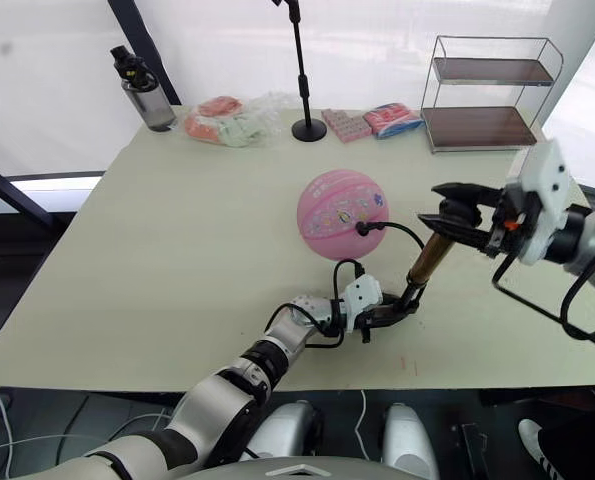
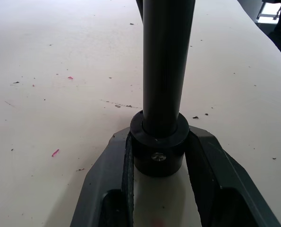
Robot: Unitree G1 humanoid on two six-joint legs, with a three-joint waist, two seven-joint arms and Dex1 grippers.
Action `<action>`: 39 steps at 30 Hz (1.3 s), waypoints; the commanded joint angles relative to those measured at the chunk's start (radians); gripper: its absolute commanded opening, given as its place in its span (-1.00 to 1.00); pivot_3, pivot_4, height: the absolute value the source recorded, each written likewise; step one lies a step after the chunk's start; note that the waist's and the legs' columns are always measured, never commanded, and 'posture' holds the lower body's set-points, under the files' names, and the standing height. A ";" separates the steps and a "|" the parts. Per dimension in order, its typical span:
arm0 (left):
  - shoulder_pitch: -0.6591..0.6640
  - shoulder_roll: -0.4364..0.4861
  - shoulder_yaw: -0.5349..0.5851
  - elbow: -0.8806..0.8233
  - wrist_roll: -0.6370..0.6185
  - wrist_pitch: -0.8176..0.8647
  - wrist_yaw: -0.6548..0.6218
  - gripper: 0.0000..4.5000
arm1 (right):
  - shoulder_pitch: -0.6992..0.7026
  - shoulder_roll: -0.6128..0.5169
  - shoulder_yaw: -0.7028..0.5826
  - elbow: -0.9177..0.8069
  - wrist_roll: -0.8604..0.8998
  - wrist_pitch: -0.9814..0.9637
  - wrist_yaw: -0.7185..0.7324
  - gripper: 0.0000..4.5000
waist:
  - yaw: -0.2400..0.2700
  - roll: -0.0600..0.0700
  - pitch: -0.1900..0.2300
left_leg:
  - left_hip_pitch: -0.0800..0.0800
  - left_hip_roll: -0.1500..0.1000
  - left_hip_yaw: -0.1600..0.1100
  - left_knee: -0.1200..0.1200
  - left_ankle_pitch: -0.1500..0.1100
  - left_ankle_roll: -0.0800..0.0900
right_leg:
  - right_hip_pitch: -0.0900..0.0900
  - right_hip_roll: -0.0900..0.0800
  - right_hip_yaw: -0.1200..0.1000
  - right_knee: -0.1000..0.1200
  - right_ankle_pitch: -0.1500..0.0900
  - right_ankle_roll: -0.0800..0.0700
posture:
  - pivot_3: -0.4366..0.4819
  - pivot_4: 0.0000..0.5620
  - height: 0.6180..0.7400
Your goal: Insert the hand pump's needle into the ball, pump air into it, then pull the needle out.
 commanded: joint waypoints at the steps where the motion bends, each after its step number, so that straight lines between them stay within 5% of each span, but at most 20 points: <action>1: 0.047 0.029 -0.020 0.066 0.041 0.038 -0.009 -0.51 | 0.087 0.045 0.098 0.030 -0.110 -0.058 -0.007 -0.17 | 0.000 -0.001 -0.001 | 0.000 0.000 0.000 0.000 0.000 0.000 | 0.000 0.000 0.000 0.000 0.000 0.000 | -0.05 -0.47 1.00; 16: 0.046 0.030 -0.017 0.065 0.042 0.040 -0.010 -0.51 | 0.209 0.226 0.226 0.141 -0.319 -0.279 -0.049 -0.17 | 0.000 -0.002 -0.003 | 0.003 0.000 0.000 0.000 0.000 0.000 | 0.002 0.007 0.000 0.000 0.000 0.000 | -0.05 -0.47 1.00; 27: 0.046 0.031 -0.020 0.064 0.044 0.039 -0.019 -0.51 | 0.045 0.075 0.018 -0.020 -0.026 -0.019 -0.015 -0.17 | 0.002 0.004 0.002 | -0.001 0.000 0.000 0.000 0.000 0.000 | 0.000 0.006 -0.001 0.000 0.000 0.000 | -0.05 -0.47 1.00; 39: 0.047 0.033 -0.021 0.063 0.043 0.040 -0.021 -0.51 | -0.207 -0.097 -0.157 0.023 0.168 0.150 -0.023 -0.17 | 0.001 0.006 0.005 | -0.002 0.000 -0.001 0.000 0.000 0.000 | -0.001 0.001 -0.001 -0.001 0.000 0.000 | -0.05 -0.47 1.00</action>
